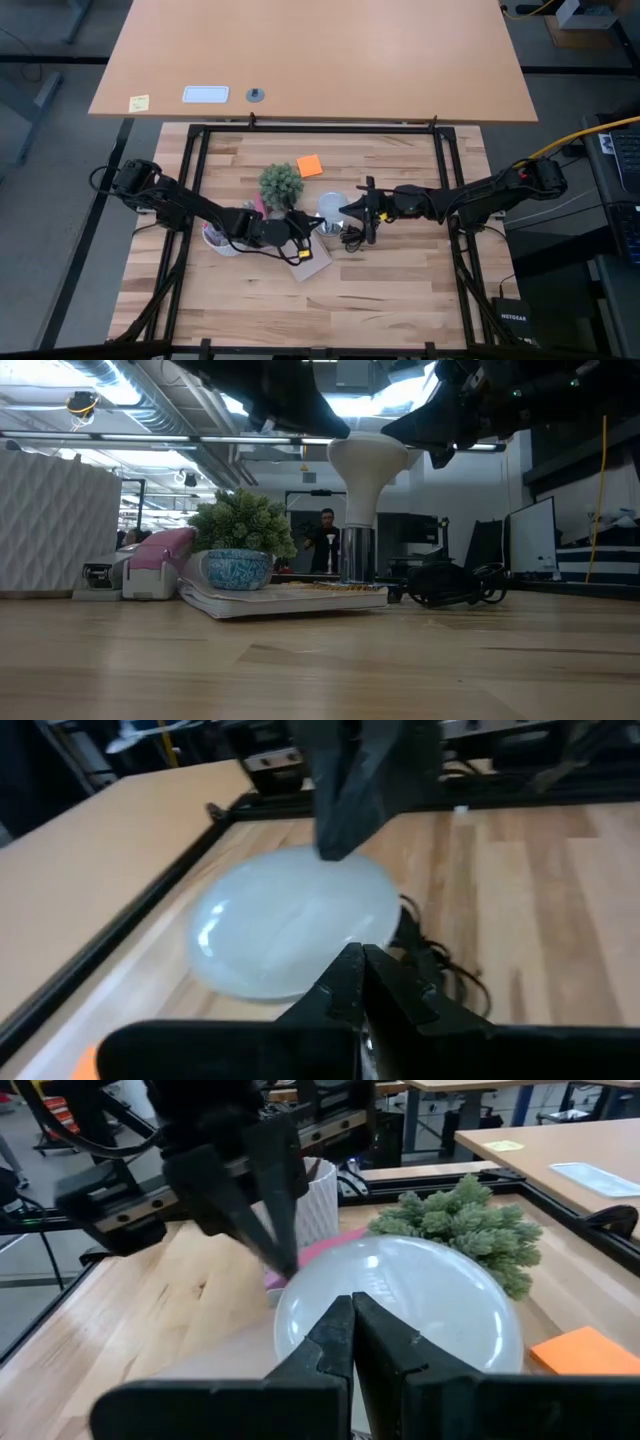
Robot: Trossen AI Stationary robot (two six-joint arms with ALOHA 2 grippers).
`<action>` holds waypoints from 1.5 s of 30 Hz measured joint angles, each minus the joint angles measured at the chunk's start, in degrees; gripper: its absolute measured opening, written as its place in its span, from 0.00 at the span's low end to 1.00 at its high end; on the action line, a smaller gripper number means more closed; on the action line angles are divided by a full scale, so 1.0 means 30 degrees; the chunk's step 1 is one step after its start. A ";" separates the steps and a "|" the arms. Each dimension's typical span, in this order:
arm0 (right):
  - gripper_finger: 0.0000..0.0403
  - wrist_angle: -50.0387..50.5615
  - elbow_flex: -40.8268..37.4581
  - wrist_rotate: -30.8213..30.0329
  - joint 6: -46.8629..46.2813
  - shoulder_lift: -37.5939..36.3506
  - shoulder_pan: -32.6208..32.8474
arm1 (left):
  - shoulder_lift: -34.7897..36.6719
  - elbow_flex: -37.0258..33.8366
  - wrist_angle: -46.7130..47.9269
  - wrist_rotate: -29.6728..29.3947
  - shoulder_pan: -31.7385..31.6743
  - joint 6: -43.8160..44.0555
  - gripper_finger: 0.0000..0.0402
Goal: Screw lightbulb
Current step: Insert the lightbulb into the silver lamp socket
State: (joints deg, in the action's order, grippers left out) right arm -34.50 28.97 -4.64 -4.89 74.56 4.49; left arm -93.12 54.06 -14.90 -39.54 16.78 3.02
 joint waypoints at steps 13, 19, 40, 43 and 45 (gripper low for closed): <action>0.03 -0.0017 0.0000 0.0720 0.0000 0.0001 0.0000 | 0.0022 0.0000 0.0289 -0.1212 0.0000 0.0053 0.00; 0.03 -0.0033 0.0000 0.0762 0.0000 0.0007 0.0000 | 0.0022 -0.0029 -0.1258 -0.1234 0.0138 -0.1223 0.00; 0.03 -0.0428 -0.0022 0.0559 0.0000 0.0029 -0.0007 | 0.0049 0.0033 -0.0981 0.0187 -0.1494 -0.1127 0.00; 0.03 -0.0599 -0.0022 0.0166 0.0007 0.0022 -0.0007 | 0.0073 0.0066 -0.0373 0.0150 -0.1475 -0.0677 0.00; 0.03 -0.0813 -0.0022 -0.0043 0.0022 0.0015 -0.0007 | 0.0080 0.0066 -0.0354 0.0115 -0.1455 -0.0619 0.00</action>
State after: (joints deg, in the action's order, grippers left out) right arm -36.93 28.91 -4.77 -4.82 74.61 4.47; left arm -92.88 54.26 -15.97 -39.20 12.41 1.16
